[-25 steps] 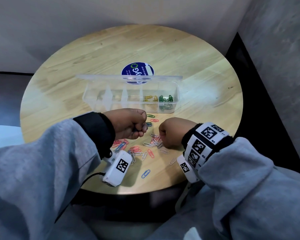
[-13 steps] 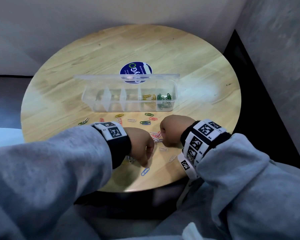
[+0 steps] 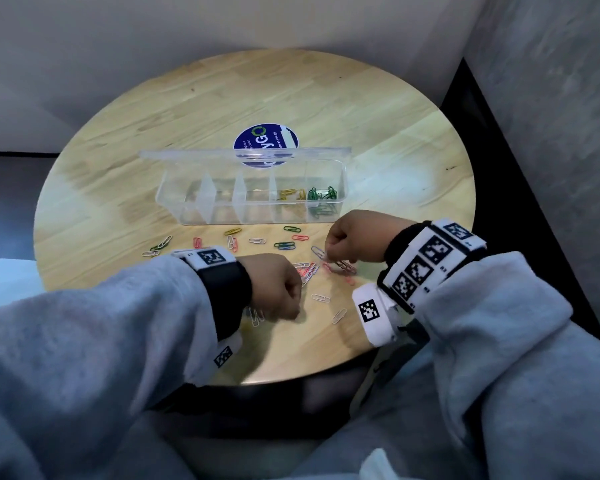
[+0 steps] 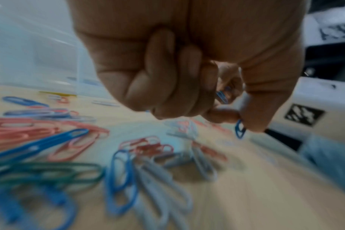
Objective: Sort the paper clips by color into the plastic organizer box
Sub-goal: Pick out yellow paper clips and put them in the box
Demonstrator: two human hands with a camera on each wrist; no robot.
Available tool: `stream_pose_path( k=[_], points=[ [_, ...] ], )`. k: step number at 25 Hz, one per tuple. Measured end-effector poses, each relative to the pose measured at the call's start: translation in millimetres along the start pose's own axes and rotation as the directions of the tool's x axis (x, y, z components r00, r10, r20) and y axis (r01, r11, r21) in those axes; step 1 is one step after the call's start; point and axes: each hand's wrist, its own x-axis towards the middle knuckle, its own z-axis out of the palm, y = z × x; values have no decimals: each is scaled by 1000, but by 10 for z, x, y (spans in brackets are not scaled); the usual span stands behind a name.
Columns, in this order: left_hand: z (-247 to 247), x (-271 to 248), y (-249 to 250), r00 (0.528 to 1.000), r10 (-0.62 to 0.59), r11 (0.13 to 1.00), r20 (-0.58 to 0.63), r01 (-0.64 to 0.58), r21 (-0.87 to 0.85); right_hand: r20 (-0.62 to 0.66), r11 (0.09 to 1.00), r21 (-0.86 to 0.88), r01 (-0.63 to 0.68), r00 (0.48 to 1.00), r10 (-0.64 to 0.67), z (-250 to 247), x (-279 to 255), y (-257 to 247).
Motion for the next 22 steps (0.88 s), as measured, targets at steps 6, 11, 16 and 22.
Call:
stream_pose_path(
  k=[6, 11, 16, 22],
  points=[
    [-361, -88, -97, 992, -64, 708, -107, -31, -706, 34, 857, 514, -29, 999, 14, -1, 47, 19],
    [-498, -155, -213, 978, -117, 503, -170, -89, -860, -12, 569, 822, 19, 1000, -15, -11, 21, -61],
    [-530, -183, -264, 966, -185, 393, -178, -93, -915, -36, 502, 863, 54, 998, -46, 4, 32, -137],
    [-610, -222, -370, 961, -234, 188, -149, -105, -976, 74, 441, 896, -48, 996, -41, 51, 139, -263]
  ],
)
